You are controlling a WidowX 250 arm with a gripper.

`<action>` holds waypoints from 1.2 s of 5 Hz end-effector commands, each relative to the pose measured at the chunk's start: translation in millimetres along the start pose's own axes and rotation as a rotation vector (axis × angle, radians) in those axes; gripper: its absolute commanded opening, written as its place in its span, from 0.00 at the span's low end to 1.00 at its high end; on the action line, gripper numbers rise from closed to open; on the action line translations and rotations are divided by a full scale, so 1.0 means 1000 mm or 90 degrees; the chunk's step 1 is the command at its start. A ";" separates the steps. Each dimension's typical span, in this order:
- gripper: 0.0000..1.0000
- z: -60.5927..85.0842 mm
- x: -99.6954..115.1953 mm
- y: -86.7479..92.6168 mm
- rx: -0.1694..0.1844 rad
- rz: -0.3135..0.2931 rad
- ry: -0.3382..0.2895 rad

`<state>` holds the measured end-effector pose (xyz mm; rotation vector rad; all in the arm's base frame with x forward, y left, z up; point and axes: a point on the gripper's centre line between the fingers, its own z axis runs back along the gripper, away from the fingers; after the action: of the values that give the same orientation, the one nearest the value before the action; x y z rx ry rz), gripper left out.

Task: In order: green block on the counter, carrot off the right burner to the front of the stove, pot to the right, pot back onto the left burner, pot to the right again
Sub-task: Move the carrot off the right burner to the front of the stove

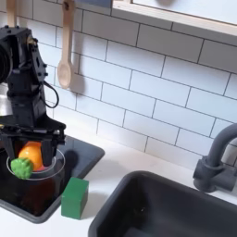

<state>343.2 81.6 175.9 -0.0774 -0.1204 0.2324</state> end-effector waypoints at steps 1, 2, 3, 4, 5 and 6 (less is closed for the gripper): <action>0.00 -0.001 -0.013 -0.011 0.007 -0.013 -0.002; 0.00 -0.002 -0.014 -0.013 0.007 -0.013 -0.003; 0.00 -0.005 -0.012 -0.012 0.011 -0.012 -0.001; 0.00 -0.009 -0.010 -0.007 0.022 -0.014 0.000; 0.00 -0.008 -0.009 -0.006 0.029 -0.018 -0.005; 0.00 -0.007 -0.008 -0.008 0.027 -0.021 -0.012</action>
<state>337.7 70.8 167.0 -0.0317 -0.1297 0.2033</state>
